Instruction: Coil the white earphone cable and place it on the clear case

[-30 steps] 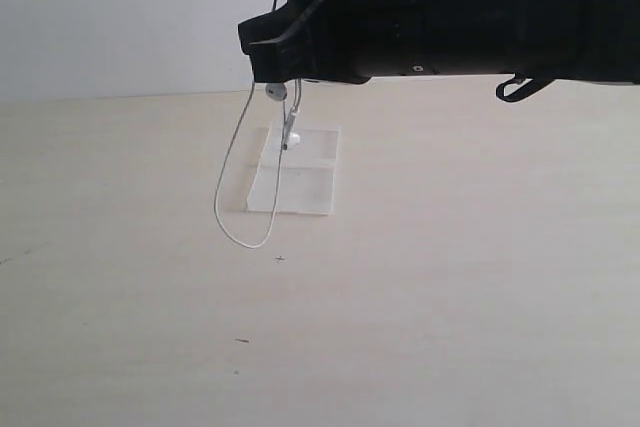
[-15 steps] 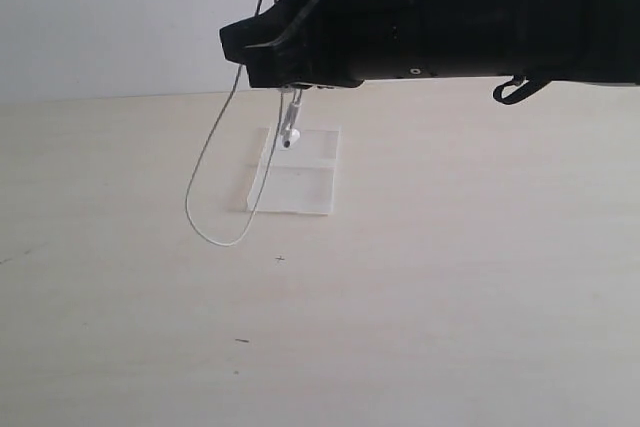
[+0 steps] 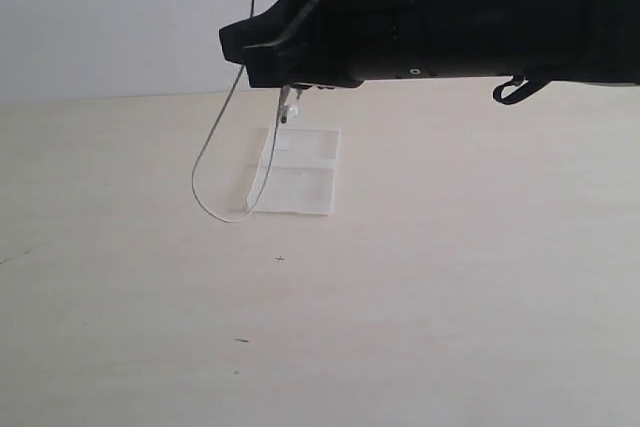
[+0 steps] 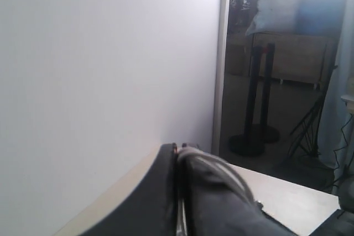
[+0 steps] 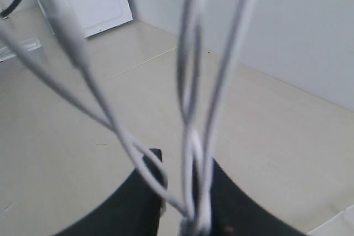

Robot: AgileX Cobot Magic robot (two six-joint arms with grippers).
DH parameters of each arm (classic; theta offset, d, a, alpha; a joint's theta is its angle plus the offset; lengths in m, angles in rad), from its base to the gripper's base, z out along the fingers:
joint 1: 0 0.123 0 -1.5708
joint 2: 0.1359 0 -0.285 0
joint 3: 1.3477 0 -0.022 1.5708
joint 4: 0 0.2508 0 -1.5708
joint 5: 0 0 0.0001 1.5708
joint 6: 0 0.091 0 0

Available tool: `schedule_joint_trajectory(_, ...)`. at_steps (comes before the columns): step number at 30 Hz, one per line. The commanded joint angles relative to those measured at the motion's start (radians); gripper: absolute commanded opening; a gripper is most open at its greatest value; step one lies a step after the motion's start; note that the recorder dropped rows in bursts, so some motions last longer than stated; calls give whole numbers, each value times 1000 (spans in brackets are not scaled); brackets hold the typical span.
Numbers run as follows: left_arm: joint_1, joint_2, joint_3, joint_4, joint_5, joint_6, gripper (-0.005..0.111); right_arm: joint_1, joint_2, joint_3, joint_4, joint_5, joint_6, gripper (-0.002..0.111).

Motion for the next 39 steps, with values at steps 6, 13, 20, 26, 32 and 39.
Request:
schedule_joint_trajectory(6,-5,-4,-11,-10,29,-16,0,-3,24,0,-7,30,-13,1)
schedule_joint_trajectory(13,-5,-4,-11,-10,29,-16,0,-3,24,0,-7,30,-22,0)
schedule_joint_trajectory(20,-5,-4,-11,246,41,-206,0,-3,20,0,-7,-131,-22,0)
schedule_joint_trajectory(26,-5,-8,-9,424,86,-363,0,-3,-1,0,-7,-265,-52,0)
schedule_joint_trajectory(32,-5,-10,-9,657,66,-554,0,-3,-51,0,-10,-369,-75,0)
schedule_joint_trajectory(39,-5,-3,2,860,65,-728,0,-3,-108,0,-35,-440,-75,0)
